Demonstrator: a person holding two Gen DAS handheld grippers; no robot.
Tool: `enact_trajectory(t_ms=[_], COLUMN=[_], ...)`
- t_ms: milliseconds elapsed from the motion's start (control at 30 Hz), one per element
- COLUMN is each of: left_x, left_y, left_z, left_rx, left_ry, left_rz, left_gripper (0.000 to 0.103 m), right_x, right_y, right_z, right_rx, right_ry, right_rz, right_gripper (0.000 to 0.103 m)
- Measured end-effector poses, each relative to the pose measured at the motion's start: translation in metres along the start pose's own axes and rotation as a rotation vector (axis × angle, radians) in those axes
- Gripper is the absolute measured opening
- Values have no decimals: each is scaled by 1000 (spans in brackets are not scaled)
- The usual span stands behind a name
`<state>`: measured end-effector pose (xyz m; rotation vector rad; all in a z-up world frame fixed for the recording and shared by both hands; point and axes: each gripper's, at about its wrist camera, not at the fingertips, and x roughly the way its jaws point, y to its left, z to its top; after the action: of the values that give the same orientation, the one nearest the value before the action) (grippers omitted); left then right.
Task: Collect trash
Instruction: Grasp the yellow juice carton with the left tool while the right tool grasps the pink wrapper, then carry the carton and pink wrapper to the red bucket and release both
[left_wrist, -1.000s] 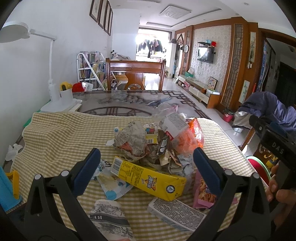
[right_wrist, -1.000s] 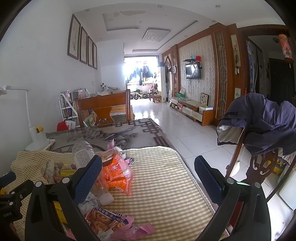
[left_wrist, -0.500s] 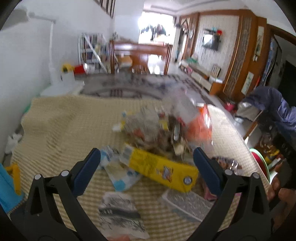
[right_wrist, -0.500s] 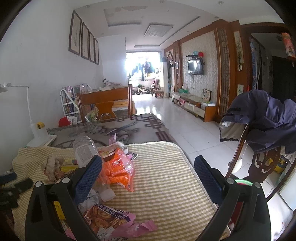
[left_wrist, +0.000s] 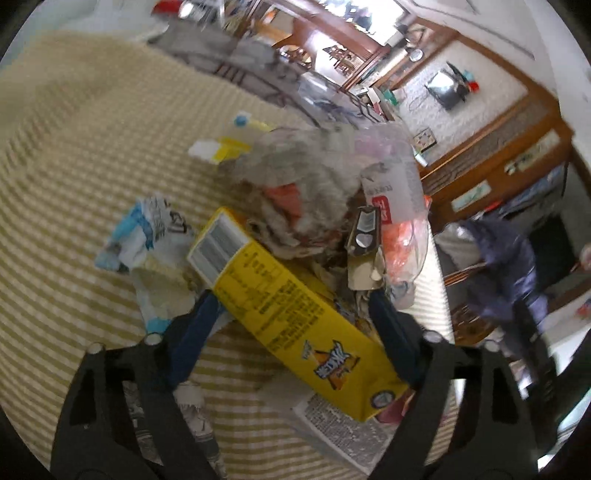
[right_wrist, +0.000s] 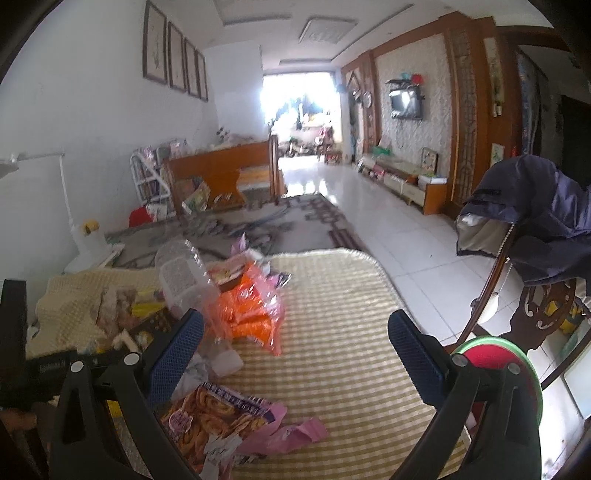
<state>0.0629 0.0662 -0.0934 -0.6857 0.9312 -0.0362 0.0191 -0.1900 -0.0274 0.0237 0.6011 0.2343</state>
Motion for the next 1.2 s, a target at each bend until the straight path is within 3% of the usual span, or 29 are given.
enact_trajectory(t_ms=[167, 367, 467, 633, 833, 900, 933, 1000, 1100, 1200], left_x=[-6, -35, -55, -69, -69, -69, -70, -74, -82, -89], left_y=[4, -22, -36, -46, -47, -48, -49, -51, -55, -58], left_z=[1, -3, -6, -6, -7, -8, -11, -16, -22, -34], left_rx=[-34, 84, 173, 235, 271, 290, 302, 318, 311, 264], left_ry=[-8, -122, -225, -304, -332, -337, -341, -351, -378, -399], left_rz=[-73, -11, 66, 93, 94, 106, 117, 127, 125, 91], left_gripper=[48, 38, 37, 37, 37, 37, 37, 37, 37, 37], right_x=[5, 24, 36, 58, 73, 72, 70, 66, 56, 50], right_y=[4, 1, -7, -30, -16, -11, -11, -12, -17, -27], right_z=[-7, -21, -25, -38, -49, -46, -44, -38, -23, -12], right_rx=[6, 96, 185, 404, 410, 407, 416, 414, 392, 379], right_ry=[102, 293, 388, 548, 663, 668, 661, 637, 602, 572], right_rz=[56, 169, 231, 310, 391, 425, 450, 469, 493, 501], right_gripper=[96, 96, 96, 96, 96, 74, 70, 43, 19, 17])
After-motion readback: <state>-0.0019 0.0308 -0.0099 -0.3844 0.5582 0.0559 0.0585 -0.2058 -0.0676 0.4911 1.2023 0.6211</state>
